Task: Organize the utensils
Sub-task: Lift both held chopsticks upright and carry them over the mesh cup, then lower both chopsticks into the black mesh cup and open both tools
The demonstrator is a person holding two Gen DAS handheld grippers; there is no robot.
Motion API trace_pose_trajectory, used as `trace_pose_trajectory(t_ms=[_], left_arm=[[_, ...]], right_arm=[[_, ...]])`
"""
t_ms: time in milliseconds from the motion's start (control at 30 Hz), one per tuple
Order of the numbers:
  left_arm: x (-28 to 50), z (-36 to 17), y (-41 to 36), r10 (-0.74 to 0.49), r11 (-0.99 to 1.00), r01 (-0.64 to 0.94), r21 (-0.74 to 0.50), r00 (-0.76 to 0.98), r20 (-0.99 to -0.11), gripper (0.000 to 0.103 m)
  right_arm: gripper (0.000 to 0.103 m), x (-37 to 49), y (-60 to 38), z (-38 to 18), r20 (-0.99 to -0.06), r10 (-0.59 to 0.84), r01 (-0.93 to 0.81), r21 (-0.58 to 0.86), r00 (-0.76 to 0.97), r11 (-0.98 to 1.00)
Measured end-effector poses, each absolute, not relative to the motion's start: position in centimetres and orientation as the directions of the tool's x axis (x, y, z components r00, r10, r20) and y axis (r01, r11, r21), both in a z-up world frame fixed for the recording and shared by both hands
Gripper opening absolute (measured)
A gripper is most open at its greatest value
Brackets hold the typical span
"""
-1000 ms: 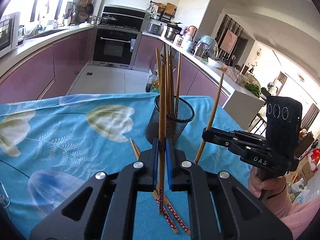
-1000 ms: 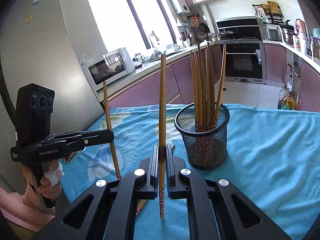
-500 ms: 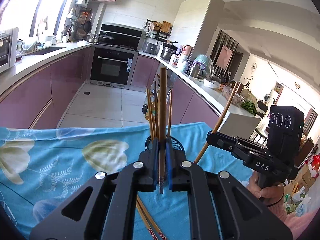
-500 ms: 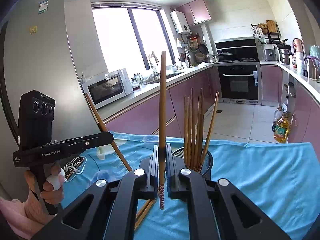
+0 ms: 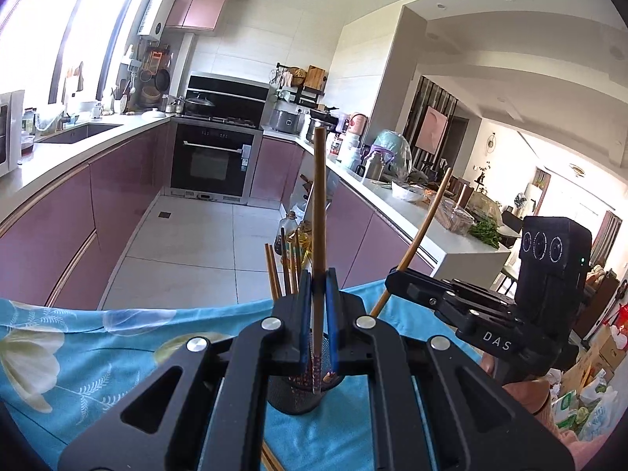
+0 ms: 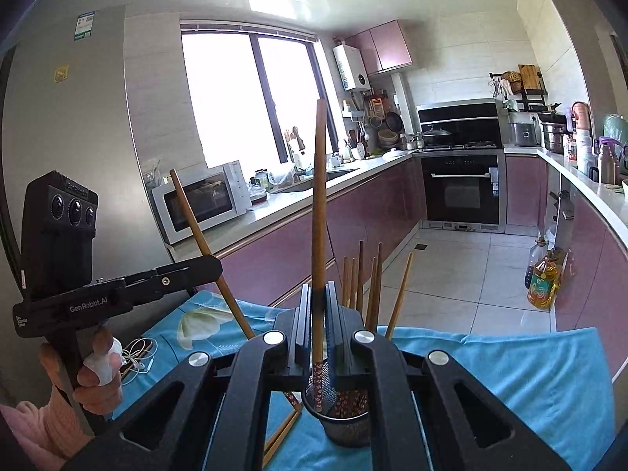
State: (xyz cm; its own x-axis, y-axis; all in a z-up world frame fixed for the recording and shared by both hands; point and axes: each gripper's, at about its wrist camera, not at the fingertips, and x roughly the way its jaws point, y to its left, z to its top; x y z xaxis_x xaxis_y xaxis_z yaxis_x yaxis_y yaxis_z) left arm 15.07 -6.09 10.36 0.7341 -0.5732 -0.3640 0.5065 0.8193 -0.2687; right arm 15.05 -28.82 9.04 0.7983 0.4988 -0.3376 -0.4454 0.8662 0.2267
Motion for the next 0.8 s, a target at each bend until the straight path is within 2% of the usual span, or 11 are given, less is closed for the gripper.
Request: trace_pose_trajectory(t_ms=[367,567,800], left_arm=[[16.8,9.6,-8.4,-0.502,0.865,0.457,-0.209,0.769,-0.397,0.008],[18.0,7.7,-9.8,-0.486,0.869,0.466,-0.165,0.744,-0.459,0.008],[19.9,4.7,-10.7,-0.47,0.863,0.486,-0.139,0.67,-0.574,0.008]], right_arm=[[0.006,17.9,-28.4,6.5,-0.411,0.468,-0.407,0.231,0.782,0.884],[0.006,18.6,-28.0,4.9,-0.462,0.466,-0.399,0.241,0.754,0.885],[0.006,19.4,-27.4,3.4,-0.534,0.461,-0.4,0.234,0.709,0.886]])
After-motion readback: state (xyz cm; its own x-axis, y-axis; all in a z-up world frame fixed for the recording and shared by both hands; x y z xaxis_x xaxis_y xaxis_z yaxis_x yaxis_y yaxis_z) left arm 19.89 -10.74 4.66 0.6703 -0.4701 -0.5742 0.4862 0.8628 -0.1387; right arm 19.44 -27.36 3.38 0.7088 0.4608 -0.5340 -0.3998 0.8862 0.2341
